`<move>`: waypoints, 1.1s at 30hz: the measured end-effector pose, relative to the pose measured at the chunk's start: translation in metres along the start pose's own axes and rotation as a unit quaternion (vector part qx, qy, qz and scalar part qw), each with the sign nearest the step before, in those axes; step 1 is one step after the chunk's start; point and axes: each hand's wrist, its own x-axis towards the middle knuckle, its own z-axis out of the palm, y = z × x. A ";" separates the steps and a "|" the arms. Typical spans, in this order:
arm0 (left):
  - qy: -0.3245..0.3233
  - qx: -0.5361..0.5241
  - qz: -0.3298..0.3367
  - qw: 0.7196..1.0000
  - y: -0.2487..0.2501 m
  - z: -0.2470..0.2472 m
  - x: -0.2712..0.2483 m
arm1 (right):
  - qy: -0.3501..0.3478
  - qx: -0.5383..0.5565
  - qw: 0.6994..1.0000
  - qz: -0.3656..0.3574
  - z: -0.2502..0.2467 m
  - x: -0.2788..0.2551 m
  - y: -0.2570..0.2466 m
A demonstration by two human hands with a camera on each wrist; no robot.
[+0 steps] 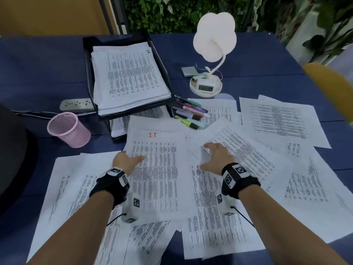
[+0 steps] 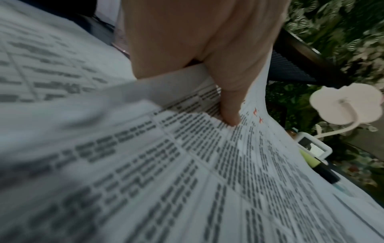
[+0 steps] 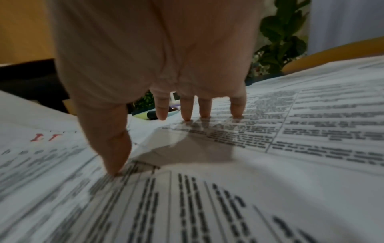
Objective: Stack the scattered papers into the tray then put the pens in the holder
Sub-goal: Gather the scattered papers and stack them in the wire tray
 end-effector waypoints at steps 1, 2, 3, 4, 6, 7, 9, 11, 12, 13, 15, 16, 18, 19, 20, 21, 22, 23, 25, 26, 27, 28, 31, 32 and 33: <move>0.010 0.003 -0.005 1.000 -0.003 -0.001 0.001 | -0.012 -0.036 0.999 -0.004 0.002 -0.002 -0.003; 0.017 0.002 -0.009 1.000 -0.008 0.000 0.004 | -0.019 -0.064 0.998 -0.007 0.004 -0.002 -0.005; 0.022 0.000 -0.011 1.000 -0.008 -0.001 0.004 | -0.021 -0.080 0.997 -0.005 0.006 -0.002 -0.006; 0.020 0.000 -0.013 1.000 -0.010 0.000 0.005 | -0.018 -0.086 0.996 0.000 0.007 -0.001 -0.007; 0.010 -0.004 -0.015 1.000 -0.011 -0.001 0.007 | -0.005 -0.081 0.997 0.005 0.008 0.000 -0.009; 0.006 -0.002 -0.014 1.000 -0.011 -0.003 0.007 | 0.002 -0.080 0.997 0.003 0.008 0.001 -0.010; -0.002 0.010 -0.013 1.000 -0.012 -0.004 0.008 | 0.020 -0.063 0.998 -0.004 0.006 0.002 -0.012; -0.017 0.022 -0.012 1.000 -0.011 -0.005 0.008 | 0.070 -0.027 0.997 0.005 0.003 0.005 -0.010; -0.026 0.028 -0.009 0.999 -0.011 -0.005 0.009 | 0.106 -0.011 0.994 0.015 0.000 0.007 -0.009; -0.034 0.034 -0.008 0.999 -0.010 -0.005 0.008 | 0.137 0.004 0.990 0.030 -0.004 0.007 -0.010; -0.050 0.043 -0.004 0.998 -0.008 -0.004 0.005 | 0.157 0.059 0.984 0.058 -0.012 0.007 -0.015; -0.058 0.041 -0.004 0.997 -0.007 -0.004 0.004 | 0.154 0.102 0.981 0.063 -0.015 0.009 -0.018; -0.076 0.028 0.001 0.997 -0.006 -0.003 0.002 | 0.138 0.210 0.965 0.067 -0.017 0.012 -0.030; -0.085 0.017 0.005 0.996 -0.006 -0.003 0.002 | 0.118 0.281 0.950 0.067 -0.018 0.012 -0.037; -0.096 0.002 0.011 0.995 -0.006 -0.003 0.002 | 0.092 0.371 0.922 0.067 -0.019 0.010 -0.045; -0.106 -0.013 0.018 0.994 -0.007 -0.004 0.003 | 0.055 0.469 0.879 0.069 -0.022 0.006 -0.053; -0.115 -0.026 0.021 0.993 -0.007 -0.005 0.003 | 0.010 0.558 0.827 0.062 -0.025 0.002 -0.059; -0.121 -0.037 0.024 0.992 -0.009 -0.005 0.004 | -0.025 0.610 0.790 0.051 -0.029 -0.003 -0.063; -0.127 -0.054 0.021 0.990 -0.010 -0.005 0.006 | -0.037 0.593 0.804 0.041 -0.033 -0.005 -0.061; -0.126 -0.059 0.023 0.990 -0.009 -0.005 0.005 | -0.016 0.543 0.838 0.047 -0.032 0.001 -0.053; -0.125 -0.062 0.027 0.990 -0.009 -0.005 0.005 | 0.021 0.466 0.883 0.053 -0.030 0.006 -0.043; -0.124 -0.067 0.027 0.990 -0.007 -0.005 0.003 | 0.061 0.384 0.919 0.058 -0.028 0.012 -0.032; -0.126 -0.108 0.036 0.986 -0.003 -0.004 0.001 | 0.133 0.265 0.949 0.106 -0.025 0.020 -0.004; -0.127 -0.122 0.037 0.984 -0.001 -0.003 -0.002 | 0.147 0.258 0.948 0.117 -0.025 0.021 0.003; -0.131 -0.139 0.042 0.981 -0.001 -0.002 -0.002 | 0.149 0.256 0.947 0.124 -0.026 0.022 0.009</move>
